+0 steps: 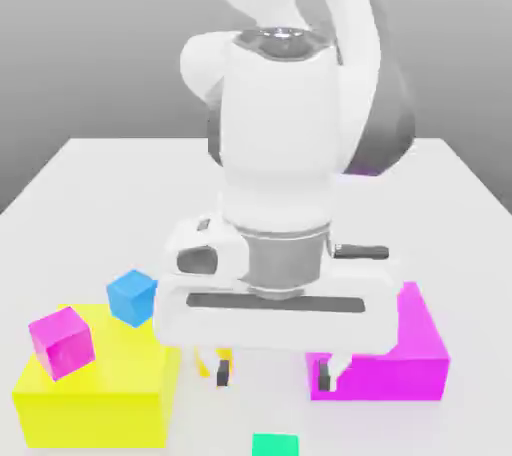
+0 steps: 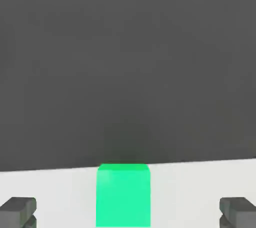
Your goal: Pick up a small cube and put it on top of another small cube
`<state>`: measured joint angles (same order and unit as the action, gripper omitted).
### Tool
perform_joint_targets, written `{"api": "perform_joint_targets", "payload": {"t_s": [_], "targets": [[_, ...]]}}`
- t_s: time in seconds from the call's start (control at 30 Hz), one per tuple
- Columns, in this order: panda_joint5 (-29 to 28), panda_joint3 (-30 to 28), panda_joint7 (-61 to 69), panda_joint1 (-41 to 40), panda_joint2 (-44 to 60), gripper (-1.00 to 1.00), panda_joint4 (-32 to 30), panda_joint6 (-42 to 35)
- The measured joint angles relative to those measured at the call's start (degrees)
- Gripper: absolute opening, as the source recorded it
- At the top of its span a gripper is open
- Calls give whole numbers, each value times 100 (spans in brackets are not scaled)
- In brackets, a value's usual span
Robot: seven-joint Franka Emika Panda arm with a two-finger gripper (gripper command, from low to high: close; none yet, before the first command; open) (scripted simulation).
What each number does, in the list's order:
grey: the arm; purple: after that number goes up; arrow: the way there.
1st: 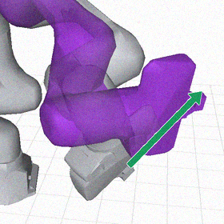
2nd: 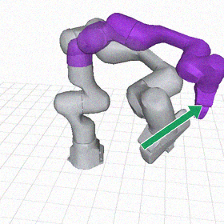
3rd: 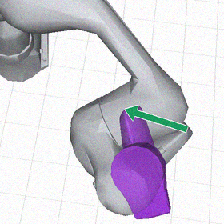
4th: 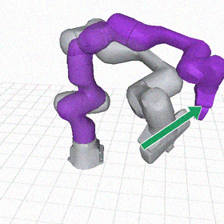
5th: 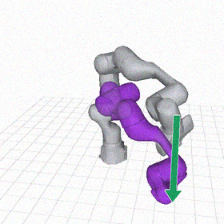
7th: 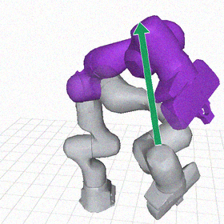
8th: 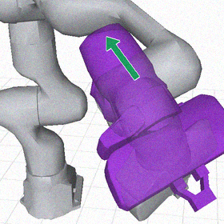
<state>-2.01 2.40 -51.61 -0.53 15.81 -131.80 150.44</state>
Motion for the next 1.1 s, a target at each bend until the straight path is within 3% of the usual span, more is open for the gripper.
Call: {"api": "perform_joint_targets", "payload": {"t_s": [0.17, 0.2, 0.43, 0.6, 0.93, 1.07, 1.1], "targets": [[-33, -30, -53, 35, 1037, 0, 131, 629], [-47, -45, -64, 48, 1236, -100, 170, 783], [-53, -45, -69, 48, 1282, -100, 179, 819], [12, -34, 80, -71, 394, -100, -5, 112], [142, -1043, 2278, -1837, -1682, -100, -422, -1544], [261, -801, 2588, -2375, -1340, -100, -658, -970], [270, -723, 2602, -2216, -1229, 100, -701, -817]]}}
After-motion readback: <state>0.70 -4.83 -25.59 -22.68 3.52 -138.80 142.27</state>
